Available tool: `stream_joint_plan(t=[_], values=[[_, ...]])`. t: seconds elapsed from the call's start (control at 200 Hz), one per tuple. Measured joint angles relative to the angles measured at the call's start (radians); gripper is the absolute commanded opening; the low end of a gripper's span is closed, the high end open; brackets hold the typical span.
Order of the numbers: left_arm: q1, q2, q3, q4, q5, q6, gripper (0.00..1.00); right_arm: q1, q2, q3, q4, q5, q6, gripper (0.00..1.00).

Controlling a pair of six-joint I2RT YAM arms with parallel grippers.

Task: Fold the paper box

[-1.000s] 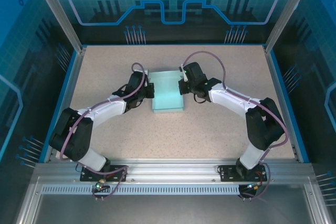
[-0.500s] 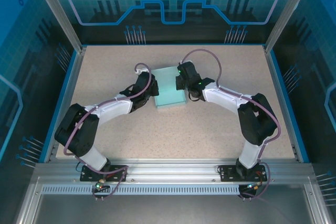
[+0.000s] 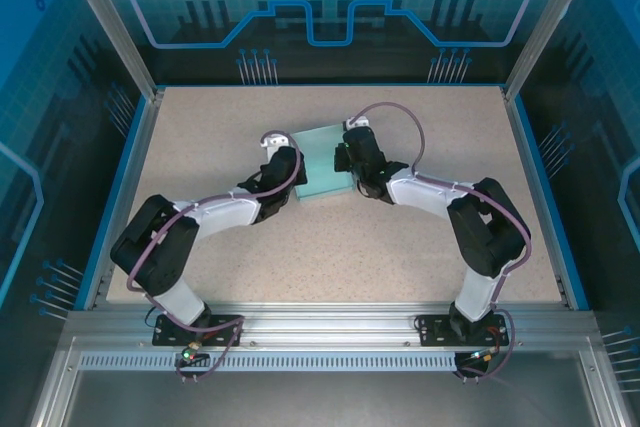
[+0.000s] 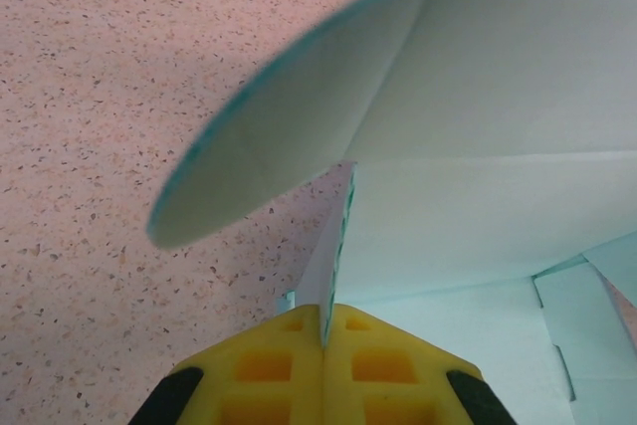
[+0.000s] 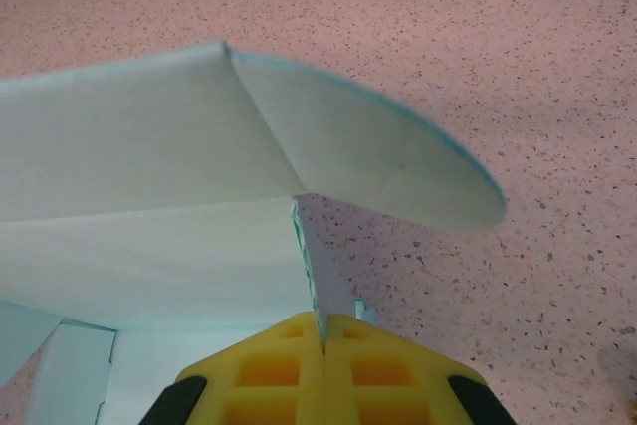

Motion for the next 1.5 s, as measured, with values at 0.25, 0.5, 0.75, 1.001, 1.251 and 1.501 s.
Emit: stream_joint_plan(t=[0.25, 0.5, 0.75, 1.001, 1.251, 1.501], values=[[-0.027, 0.032, -0.035, 0.086, -0.063, -0.006, 0.04, 0.000, 0.005, -0.060, 0.113, -0.006, -0.008, 0.00], [-0.070, 0.048, -0.079, 0.171, -0.136, -0.002, 0.04, 0.000, 0.013, -0.122, 0.204, -0.006, -0.011, 0.00], [-0.118, 0.068, -0.114, 0.248, -0.207, 0.020, 0.06, 0.000, 0.013, -0.183, 0.293, -0.006, -0.010, 0.00], [-0.161, 0.079, -0.163, 0.322, -0.240, 0.029, 0.06, 0.000, 0.013, -0.251, 0.372, -0.006, 0.002, 0.00], [-0.174, 0.093, -0.196, 0.387, -0.243, 0.043, 0.08, 0.000, 0.011, -0.311, 0.434, -0.008, 0.005, 0.00], [-0.185, 0.096, -0.228, 0.435, -0.234, 0.047, 0.16, 0.001, 0.005, -0.349, 0.470, -0.011, 0.005, 0.00]])
